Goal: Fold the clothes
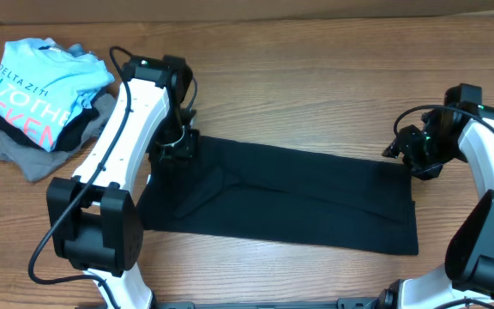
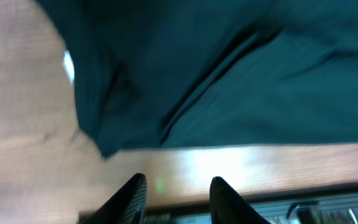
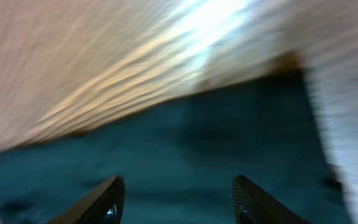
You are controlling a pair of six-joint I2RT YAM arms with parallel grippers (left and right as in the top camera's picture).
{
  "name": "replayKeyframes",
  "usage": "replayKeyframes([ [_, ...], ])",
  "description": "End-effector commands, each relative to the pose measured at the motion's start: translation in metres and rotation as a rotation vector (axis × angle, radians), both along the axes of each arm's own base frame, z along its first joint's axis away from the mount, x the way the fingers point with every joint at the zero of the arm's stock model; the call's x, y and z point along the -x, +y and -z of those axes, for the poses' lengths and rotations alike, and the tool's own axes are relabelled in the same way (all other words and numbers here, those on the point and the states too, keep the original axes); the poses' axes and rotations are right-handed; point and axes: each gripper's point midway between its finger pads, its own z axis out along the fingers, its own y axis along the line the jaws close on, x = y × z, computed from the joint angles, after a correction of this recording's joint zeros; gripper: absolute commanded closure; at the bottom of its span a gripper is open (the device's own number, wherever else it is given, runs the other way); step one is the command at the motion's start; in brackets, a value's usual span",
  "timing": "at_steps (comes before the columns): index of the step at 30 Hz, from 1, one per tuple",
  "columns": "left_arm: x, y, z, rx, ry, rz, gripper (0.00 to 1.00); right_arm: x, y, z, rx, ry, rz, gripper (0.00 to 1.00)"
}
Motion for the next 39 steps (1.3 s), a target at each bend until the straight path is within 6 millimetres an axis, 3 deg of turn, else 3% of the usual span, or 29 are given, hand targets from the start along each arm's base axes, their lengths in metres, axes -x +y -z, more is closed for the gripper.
replayKeyframes([
  [1,-0.016,-0.029,-0.005,0.108,-0.099,0.086,0.64,-0.015,0.025,-0.042,-0.155,-0.19,-0.092,0.42],
  [6,-0.036,-0.04,0.019,0.089,-0.188,0.142,0.83,-0.013,0.027,-0.073,-0.13,-0.283,-0.102,0.42],
  [14,-0.038,-0.045,0.064,0.122,-0.196,0.158,0.91,-0.006,0.029,-0.125,-0.066,-0.451,-0.12,0.42],
  [18,-0.036,-0.045,0.084,0.12,-0.178,0.163,0.93,-0.003,0.03,-0.136,-0.052,-0.49,-0.124,0.41],
  [21,-0.026,-0.058,0.093,0.203,-0.147,0.205,0.95,-0.002,0.03,-0.137,-0.053,-0.49,-0.121,0.41],
  [25,-0.004,-0.077,0.094,0.303,-0.077,0.23,0.96,0.0,0.031,-0.137,-0.055,-0.482,-0.12,0.42],
  [29,0.035,-0.097,0.084,0.386,0.054,0.295,0.96,0.0,0.031,-0.136,-0.056,-0.48,-0.12,0.43],
  [34,0.072,-0.094,0.074,0.355,0.201,0.335,0.96,0.0,0.03,-0.136,-0.053,-0.481,-0.116,0.43],
  [39,0.075,-0.084,0.056,0.307,0.247,0.325,0.96,-0.001,0.03,-0.137,-0.052,-0.484,-0.117,0.43],
])
